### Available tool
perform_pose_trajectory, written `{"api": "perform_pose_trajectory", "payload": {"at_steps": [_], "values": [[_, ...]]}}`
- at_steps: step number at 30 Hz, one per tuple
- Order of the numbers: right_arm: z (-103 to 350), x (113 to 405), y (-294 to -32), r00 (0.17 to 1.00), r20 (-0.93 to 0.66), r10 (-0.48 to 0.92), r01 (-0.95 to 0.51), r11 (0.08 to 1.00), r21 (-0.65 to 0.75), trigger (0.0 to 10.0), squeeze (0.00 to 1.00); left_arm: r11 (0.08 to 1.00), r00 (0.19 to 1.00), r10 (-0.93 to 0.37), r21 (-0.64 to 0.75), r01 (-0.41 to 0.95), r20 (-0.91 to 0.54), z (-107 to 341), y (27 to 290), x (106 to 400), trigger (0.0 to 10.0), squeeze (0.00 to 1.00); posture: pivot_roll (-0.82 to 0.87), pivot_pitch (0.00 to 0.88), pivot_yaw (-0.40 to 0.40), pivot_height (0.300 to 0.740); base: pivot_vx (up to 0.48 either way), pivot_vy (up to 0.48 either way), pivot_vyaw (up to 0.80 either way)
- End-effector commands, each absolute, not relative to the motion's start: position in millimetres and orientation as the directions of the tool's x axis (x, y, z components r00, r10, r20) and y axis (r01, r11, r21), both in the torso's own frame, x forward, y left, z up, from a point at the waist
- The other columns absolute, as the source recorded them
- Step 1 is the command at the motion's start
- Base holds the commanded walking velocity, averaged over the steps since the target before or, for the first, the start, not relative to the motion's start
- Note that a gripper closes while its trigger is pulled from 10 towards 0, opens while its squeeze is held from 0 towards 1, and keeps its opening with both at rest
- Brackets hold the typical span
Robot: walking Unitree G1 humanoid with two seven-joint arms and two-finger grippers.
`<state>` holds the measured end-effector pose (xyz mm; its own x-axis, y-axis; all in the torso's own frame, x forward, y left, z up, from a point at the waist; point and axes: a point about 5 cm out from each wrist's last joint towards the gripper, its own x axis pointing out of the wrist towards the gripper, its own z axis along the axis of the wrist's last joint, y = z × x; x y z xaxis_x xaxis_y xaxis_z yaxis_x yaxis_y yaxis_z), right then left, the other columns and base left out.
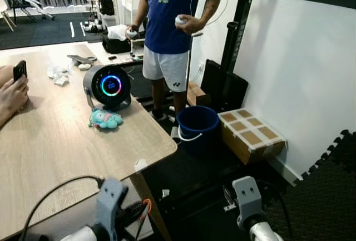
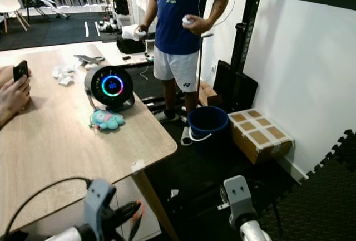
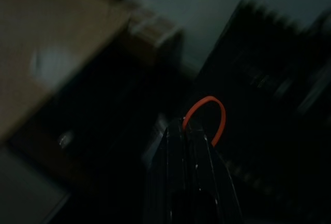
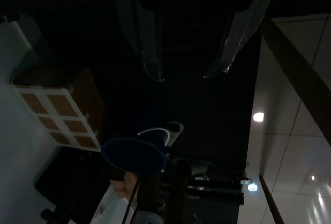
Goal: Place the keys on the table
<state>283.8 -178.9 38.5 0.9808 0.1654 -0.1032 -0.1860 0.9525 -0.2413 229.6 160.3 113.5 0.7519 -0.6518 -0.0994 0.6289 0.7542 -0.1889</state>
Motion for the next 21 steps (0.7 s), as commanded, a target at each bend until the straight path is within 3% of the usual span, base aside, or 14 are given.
{"api": "perform_pose_trajectory", "payload": {"at_steps": [1, 3, 9, 15, 21], "values": [[33, 280, -181, 0.981, -0.122, 0.152, -0.177, 0.956, -0.234, 10.0, 0.0, 0.73, 0.736, -0.674, -0.21, 0.65, -0.067, 123, 160, 229, 10.0, 0.0, 0.1, 0.105, -0.003, 0.74, 0.0, 0.0, 0.0], [34, 280, -181, 0.981, -0.121, 0.153, -0.178, 0.956, -0.233, 10.0, 0.0, 0.673, 0.711, -0.696, -0.255, 0.695, 0.102, 158, 152, 232, 10.0, 0.0, 0.1, 0.104, -0.003, 0.74, 0.0, 0.0, 0.0], [34, 281, -181, 0.981, -0.121, 0.154, -0.179, 0.956, -0.233, 10.0, 0.0, 0.627, 0.687, -0.687, -0.286, 0.725, 0.235, 190, 140, 237, 10.0, 0.0, 0.1, 0.099, -0.005, 0.74, 0.0, 0.0, 0.0], [37, 285, -176, 0.981, -0.107, 0.162, -0.183, 0.956, -0.23, 10.0, 0.0, 0.762, 0.804, -0.548, -0.26, 0.593, 0.23, 210, 105, 272, 10.0, 0.0, 0.1, 0.091, -0.003, 0.74, 0.0, 0.0, 0.0], [38, 286, -174, 0.982, -0.099, 0.162, -0.181, 0.957, -0.225, 10.0, 0.0, 0.859, 0.898, -0.39, -0.27, 0.435, 0.205, 221, 92, 296, 10.0, 0.0, 0.09, 0.087, 0.005, 0.74, 0.0, 0.0, 0.0]]}}
